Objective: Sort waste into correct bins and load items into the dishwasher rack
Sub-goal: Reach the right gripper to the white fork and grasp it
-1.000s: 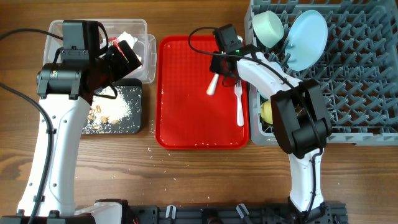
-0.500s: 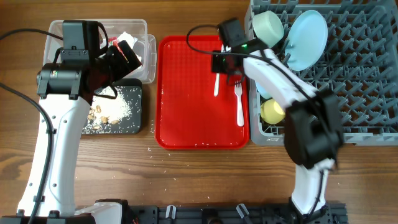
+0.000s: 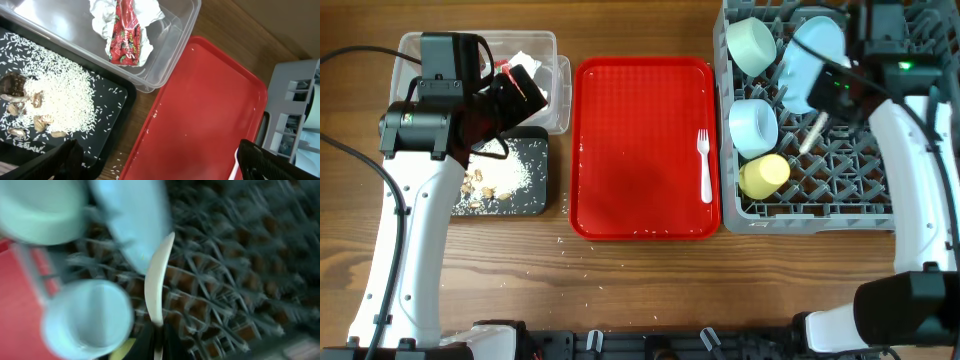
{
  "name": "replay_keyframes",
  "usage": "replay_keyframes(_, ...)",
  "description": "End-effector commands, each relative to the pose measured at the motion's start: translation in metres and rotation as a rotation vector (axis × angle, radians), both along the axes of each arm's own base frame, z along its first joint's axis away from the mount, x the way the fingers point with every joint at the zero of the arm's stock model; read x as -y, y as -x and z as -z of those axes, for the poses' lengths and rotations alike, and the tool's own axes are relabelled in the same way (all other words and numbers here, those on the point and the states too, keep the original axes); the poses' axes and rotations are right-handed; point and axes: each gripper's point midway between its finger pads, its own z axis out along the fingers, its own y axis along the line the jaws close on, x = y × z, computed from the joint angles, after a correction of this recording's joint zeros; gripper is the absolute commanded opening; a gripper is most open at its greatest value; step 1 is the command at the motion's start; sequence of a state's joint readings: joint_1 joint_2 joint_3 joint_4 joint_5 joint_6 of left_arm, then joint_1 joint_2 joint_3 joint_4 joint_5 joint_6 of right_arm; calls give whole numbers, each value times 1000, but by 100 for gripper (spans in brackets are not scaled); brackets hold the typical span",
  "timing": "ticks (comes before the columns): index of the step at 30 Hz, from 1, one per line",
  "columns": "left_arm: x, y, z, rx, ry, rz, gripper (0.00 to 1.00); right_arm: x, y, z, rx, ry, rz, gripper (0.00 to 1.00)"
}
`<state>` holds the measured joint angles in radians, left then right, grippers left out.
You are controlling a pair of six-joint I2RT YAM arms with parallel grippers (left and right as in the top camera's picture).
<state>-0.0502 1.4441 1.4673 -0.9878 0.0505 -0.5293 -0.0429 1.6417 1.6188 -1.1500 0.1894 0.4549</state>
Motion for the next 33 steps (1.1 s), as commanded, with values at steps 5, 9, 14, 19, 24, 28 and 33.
replay_keyframes(5,-1,-2,2,-5,0,-3,100,20,6,52,20,-70,314,8)
replay_keyframes(9,-1,-2,2,-4,0,-3,100,23,-5,47,79,-54,306,17)
replay_keyframes(14,-1,-2,2,-5,0,-3,100,-39,-41,-17,226,-201,-149,25)
replay_keyframes(19,-1,-2,2,-4,0,-3,100,-145,-41,-35,264,-235,-453,35)
replay_keyframes(24,-1,-2,2,-5,0,-3,100,-239,-13,52,12,-137,-567,52)
replay_keyframes(28,-1,-2,2,-5,0,-3,100,-245,6,110,-187,-97,-575,53)
replay_keyframes(33,-1,-2,2,-5,0,-3,100,-230,18,163,-360,-37,-541,54)
